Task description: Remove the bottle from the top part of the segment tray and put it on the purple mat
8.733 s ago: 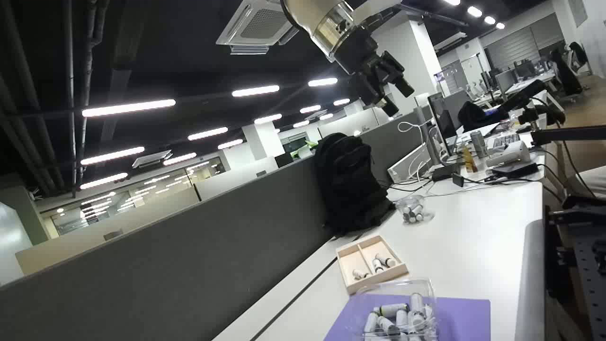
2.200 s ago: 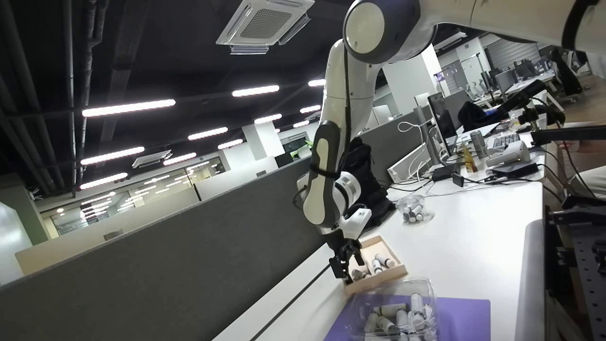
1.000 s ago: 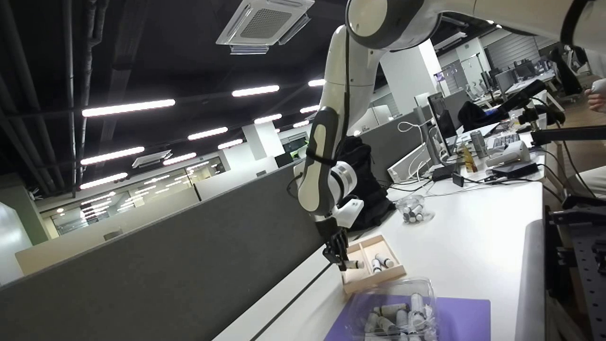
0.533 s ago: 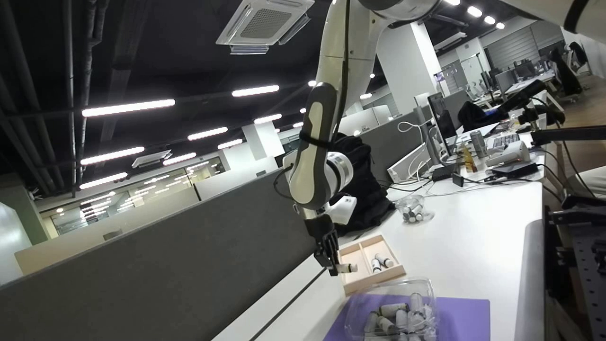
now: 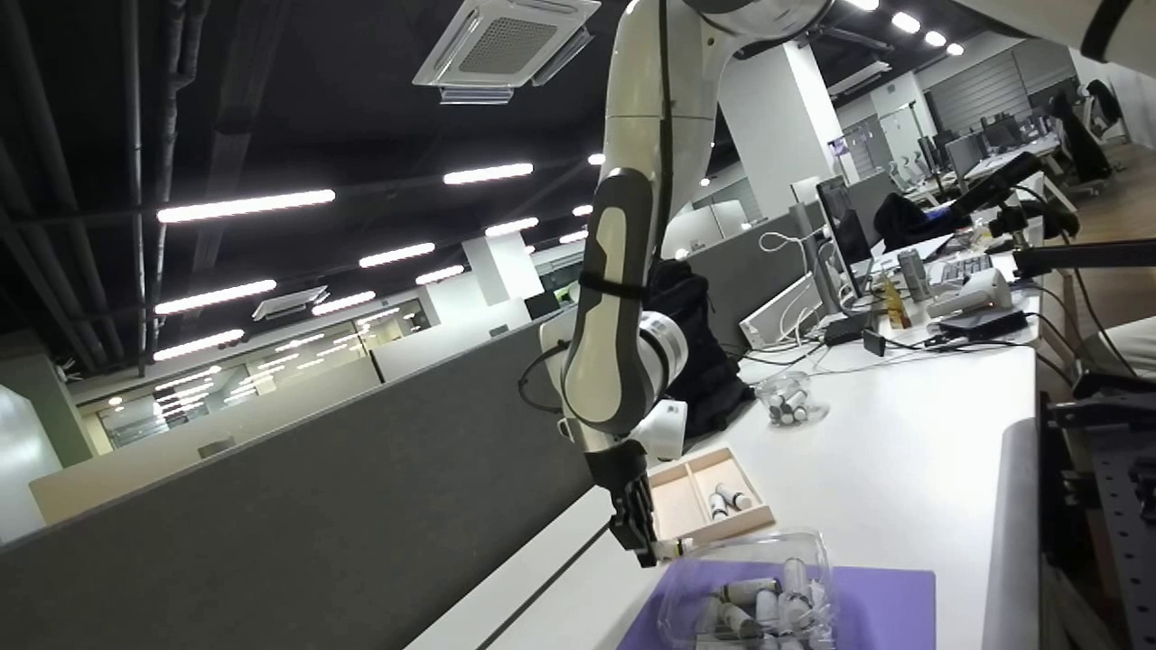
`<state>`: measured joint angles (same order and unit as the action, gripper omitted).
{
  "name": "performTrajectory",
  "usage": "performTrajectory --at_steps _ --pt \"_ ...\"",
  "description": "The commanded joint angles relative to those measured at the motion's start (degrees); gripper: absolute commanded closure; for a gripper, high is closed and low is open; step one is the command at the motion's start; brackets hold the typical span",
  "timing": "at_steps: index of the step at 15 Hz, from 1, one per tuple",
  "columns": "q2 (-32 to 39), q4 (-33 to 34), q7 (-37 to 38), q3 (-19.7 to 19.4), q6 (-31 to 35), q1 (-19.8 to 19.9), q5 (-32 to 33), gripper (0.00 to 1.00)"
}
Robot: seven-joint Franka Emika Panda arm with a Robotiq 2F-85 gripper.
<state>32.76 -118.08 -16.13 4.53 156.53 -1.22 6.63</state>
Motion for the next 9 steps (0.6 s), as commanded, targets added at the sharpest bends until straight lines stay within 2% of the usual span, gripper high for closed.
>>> performTrajectory --at_steps 1,4,5,6,9 --pt "-0.2 -2.1 1.0 -0.7 1.0 -0.3 1.5 0.93" --pt "0.3 -2.6 1.2 -1.0 0.7 -0.2 1.4 0.93" --pt "0.4 -2.6 1.2 -1.2 0.4 -0.2 1.4 0.48" --pt "0.5 -2.6 1.2 -1.3 0.3 -0.2 1.4 0.46" --pt "0.0 -2.8 1.3 -1.5 0.2 -0.1 1.4 0.27"
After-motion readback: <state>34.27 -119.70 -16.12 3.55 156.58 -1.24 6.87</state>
